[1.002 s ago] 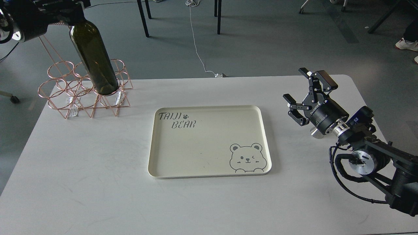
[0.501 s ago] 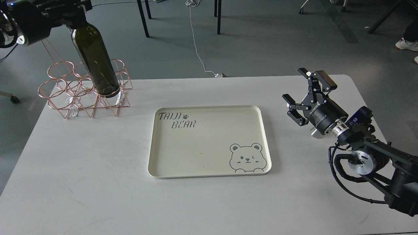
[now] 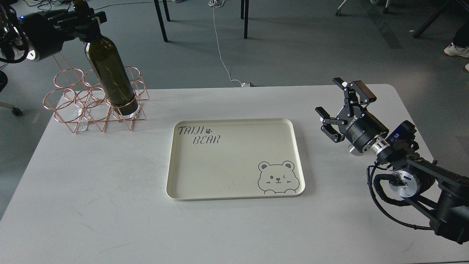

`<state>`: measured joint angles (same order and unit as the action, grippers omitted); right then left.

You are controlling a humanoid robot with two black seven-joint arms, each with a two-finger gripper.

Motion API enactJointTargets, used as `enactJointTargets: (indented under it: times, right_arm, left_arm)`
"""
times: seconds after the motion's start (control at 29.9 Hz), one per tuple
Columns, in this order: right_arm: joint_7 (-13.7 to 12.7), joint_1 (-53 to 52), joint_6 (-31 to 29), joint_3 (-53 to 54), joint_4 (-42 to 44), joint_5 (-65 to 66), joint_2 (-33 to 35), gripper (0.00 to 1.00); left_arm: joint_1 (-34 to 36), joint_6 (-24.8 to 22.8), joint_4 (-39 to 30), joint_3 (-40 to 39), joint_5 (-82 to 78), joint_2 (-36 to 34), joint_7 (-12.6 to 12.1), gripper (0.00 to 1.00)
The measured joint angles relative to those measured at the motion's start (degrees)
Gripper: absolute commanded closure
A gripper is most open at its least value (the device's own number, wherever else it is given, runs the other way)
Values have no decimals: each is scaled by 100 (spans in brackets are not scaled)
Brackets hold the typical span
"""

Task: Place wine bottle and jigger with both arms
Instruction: 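Lower the bottle with the left gripper into the wine rack, then open the left gripper and withdraw it upward from the bottle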

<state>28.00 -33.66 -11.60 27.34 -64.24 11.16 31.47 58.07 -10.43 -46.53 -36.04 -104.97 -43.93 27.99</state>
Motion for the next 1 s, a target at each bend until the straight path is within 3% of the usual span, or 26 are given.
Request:
enactJointTargets:
  times: [0.6, 0.94, 1.0]
  right_arm:
    - [0, 27, 0, -27, -6, 0, 0, 1]
    - [0, 62, 0, -27, -17, 9, 0, 1]
    - [0, 74, 0, -27, -19, 9, 1, 1]
  left_arm:
    - [-419, 188, 188, -5, 33, 159, 0, 74]
    - [-436, 192, 191, -7, 55, 227, 0, 53]
    - [-436, 192, 196, -3, 55, 243, 0, 45]
